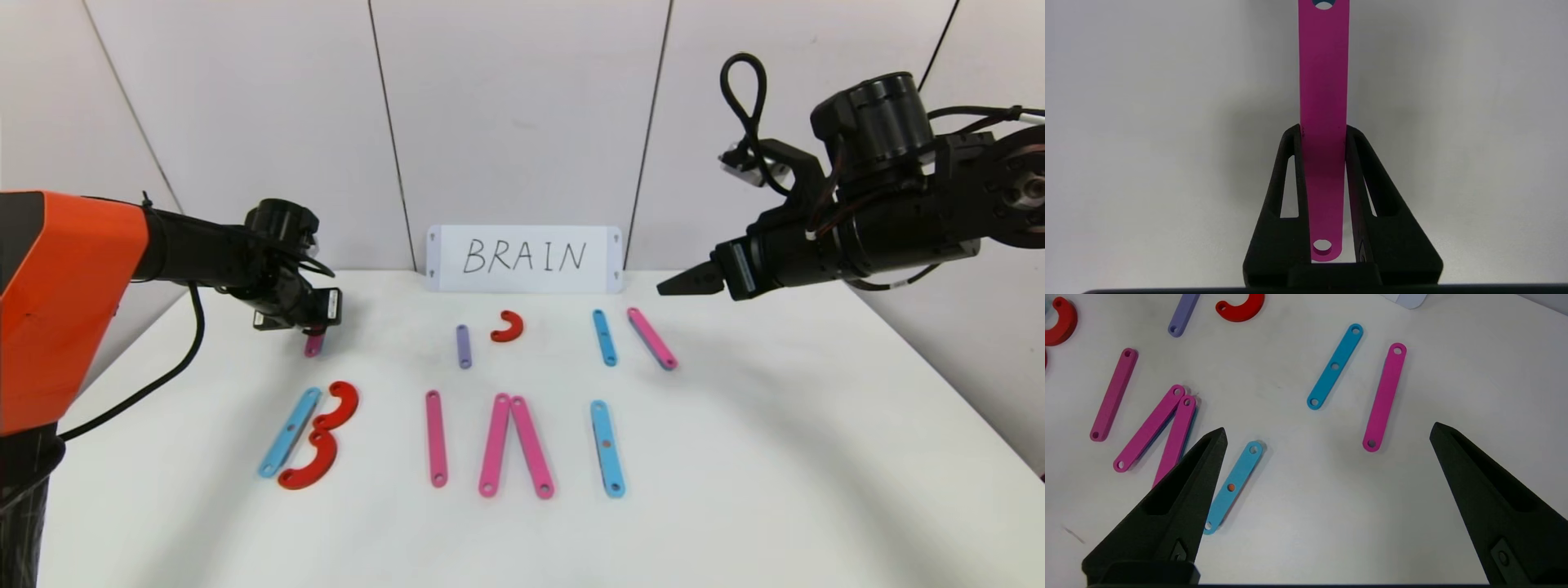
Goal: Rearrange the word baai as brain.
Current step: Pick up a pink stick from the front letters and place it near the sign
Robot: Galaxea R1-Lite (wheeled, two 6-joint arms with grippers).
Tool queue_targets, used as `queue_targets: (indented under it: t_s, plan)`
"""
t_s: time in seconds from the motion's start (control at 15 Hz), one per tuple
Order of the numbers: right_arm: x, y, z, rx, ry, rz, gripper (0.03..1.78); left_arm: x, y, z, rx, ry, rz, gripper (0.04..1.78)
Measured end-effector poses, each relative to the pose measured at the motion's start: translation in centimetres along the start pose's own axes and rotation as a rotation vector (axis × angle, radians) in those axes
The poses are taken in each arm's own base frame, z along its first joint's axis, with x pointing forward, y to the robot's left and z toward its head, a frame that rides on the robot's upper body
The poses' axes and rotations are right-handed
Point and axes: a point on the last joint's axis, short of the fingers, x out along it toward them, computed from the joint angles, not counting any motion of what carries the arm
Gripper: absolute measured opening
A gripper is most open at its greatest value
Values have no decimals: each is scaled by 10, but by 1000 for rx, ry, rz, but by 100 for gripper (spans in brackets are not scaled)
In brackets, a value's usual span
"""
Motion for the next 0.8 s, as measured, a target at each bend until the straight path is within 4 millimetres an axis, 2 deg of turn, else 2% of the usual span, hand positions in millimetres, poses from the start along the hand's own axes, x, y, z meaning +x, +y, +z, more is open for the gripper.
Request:
queue_targets:
  t_s: [0.13, 0.27, 0.33, 0.6, 0.8]
  plan:
    - [1, 0, 0, 0, 2, 1, 174, 1, 1, 0, -4, 2, 2, 38]
    - [1, 0, 0, -1, 2, 1, 174, 2, 1, -1, -4, 4, 3, 56]
    - [1, 0, 0, 0, 3, 1, 174, 2, 1, -1, -4, 4, 3, 68]
    - [1, 0, 0, -1, 4, 1, 174, 2, 2, -1, -6, 5, 4, 136]
    - [1, 0, 0, -1, 3, 0, 174, -7, 1, 2, -13, -9, 0, 166]
